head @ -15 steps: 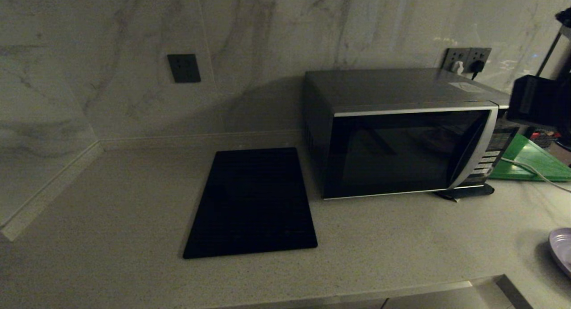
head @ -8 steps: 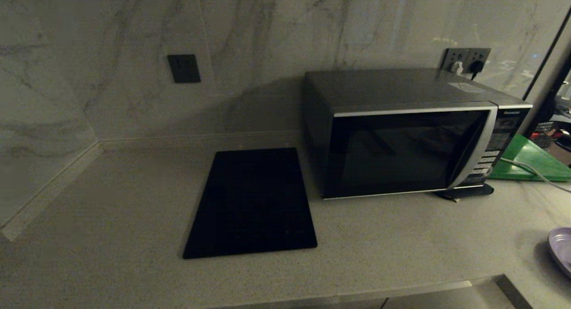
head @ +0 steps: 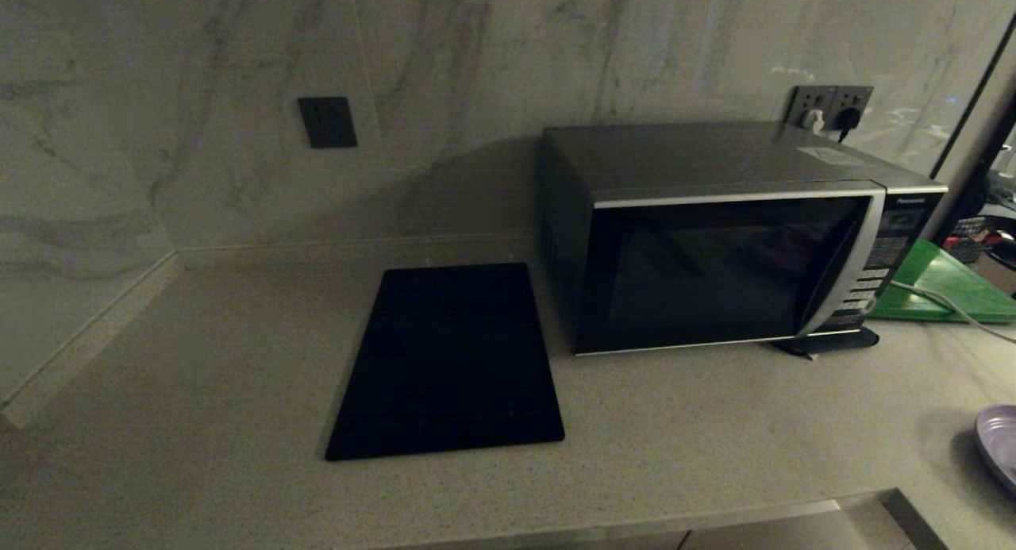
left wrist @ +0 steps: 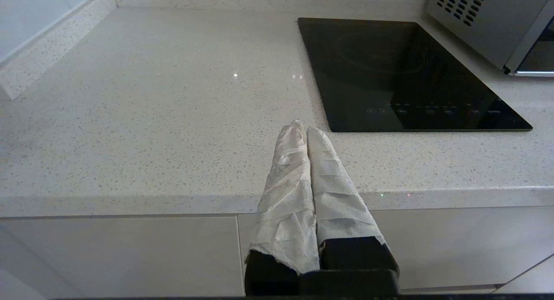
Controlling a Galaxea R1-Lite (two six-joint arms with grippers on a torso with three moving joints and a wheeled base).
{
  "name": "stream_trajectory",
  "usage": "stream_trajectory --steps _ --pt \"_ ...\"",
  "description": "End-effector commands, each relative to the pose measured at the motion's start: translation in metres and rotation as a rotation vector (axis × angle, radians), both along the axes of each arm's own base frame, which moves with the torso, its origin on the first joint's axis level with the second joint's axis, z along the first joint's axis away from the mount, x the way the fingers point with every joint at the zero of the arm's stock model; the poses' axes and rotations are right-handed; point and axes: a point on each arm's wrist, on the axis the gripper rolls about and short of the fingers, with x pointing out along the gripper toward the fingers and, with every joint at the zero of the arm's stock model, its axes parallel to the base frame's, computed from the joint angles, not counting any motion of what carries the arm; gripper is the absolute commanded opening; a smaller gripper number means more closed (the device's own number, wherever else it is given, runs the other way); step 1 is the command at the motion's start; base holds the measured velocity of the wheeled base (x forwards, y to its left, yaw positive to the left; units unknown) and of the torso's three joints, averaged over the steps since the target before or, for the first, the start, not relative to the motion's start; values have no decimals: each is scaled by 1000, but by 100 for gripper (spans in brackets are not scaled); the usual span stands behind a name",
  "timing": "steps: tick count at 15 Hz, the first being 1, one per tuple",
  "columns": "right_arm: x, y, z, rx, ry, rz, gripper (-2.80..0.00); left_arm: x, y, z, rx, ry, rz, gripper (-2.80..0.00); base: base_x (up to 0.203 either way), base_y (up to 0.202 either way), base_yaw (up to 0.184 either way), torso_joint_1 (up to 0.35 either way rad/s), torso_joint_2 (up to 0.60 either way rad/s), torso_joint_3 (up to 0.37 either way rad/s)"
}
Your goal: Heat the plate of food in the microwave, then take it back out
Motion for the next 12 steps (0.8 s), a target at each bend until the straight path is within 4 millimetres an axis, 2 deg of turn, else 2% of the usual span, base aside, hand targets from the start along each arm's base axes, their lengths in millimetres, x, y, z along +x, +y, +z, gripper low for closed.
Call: stream_trajectory --steps 1,6,10,12 --pt "-61 2 -12 -15 -134 5 -280 0 0 0 0 1 1 -280 0 0 0 0 0 0" --pt "-133 9 -35 -60 -328 114 -280 0 0 0 -1 1 1 -280 0 0 0 0 0 0" --pt "-163 10 -58 -114 -368 177 -280 0 0 0 1 1 1 -280 0 0 0 0 0 0" --pt "-170 10 -60 -72 -356 162 -280 0 0 0 -1 1 1 -280 0 0 0 0 0 0"
